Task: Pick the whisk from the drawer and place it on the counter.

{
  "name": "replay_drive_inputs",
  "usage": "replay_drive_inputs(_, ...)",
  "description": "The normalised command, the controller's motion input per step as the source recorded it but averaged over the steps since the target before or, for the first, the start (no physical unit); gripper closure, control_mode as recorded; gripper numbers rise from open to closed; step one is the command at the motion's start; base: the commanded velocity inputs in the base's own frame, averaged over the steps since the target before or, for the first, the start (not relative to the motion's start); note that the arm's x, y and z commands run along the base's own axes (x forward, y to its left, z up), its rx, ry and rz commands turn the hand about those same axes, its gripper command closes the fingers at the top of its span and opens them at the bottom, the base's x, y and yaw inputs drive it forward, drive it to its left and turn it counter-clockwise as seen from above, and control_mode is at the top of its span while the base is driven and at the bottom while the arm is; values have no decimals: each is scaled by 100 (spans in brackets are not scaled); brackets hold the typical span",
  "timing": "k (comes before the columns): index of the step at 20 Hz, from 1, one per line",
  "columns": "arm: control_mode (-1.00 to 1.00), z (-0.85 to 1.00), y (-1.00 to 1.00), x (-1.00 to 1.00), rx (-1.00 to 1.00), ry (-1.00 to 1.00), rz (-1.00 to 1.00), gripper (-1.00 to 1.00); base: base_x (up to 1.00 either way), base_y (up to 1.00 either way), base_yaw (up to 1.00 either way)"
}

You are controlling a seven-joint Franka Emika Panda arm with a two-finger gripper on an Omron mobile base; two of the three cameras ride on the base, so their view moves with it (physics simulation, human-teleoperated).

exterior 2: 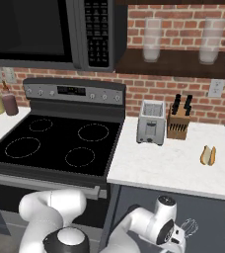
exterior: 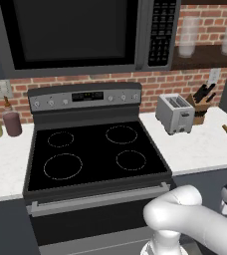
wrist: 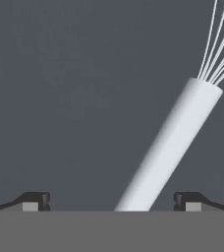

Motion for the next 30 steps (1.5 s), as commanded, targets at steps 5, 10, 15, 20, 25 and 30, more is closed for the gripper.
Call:
replay_drive_inputs(5,-100,-15,-15,2,0,0,0,-100,0,0,0)
replay_drive_inputs(10,-100,-13,-20,4,0,0,0,-100,0,0,0)
replay_drive_inputs(15,-100,-14,-24,0,0,0,0,-100,0,0,0)
replay_drive_inputs(20,-100,-13,-16,0,0,0,0,-100,0,0,0)
replay_drive_inputs(25,-100,-2,-1,0,0,1,0,100,0,0,0)
replay_drive_inputs(30,-100,0,0,0,0,0,0,100,0,0,0)
